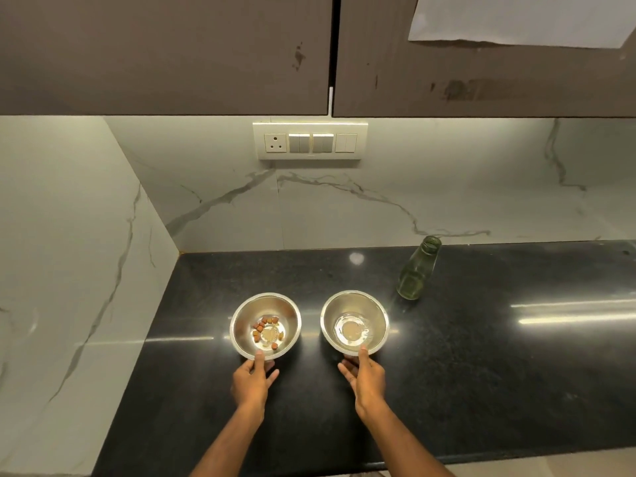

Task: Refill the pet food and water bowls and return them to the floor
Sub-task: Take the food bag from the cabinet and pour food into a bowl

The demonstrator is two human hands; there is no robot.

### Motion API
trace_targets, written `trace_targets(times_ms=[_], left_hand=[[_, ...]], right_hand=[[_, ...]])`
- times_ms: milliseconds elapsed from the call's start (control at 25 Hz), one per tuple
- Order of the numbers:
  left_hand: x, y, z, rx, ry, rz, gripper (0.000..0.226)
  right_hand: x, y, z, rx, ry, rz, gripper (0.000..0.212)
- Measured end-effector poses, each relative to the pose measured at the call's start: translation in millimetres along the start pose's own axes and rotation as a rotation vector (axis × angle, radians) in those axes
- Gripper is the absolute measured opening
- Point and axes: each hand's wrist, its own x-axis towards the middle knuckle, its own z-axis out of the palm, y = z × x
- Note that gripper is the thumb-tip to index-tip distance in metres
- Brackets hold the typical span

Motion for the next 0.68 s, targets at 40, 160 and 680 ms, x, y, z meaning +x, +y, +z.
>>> trace_targets(times_ms=[40,160,680], left_hand=[[0,-1,1,0.003,0.011,-0.009,0.043],[-2,0,5,-0.001,0.028,-0.064,0.047],[-95,133,78,0.155,-0.038,0.531,0.049]], right_hand=[[-3,0,-2,-0.023,0.021,0.028,0.040],[-9,4,-15,-0.132,0.108,0.029,0.067],[-89,-219,16,-0.322,0.078,-1.041,0.067]])
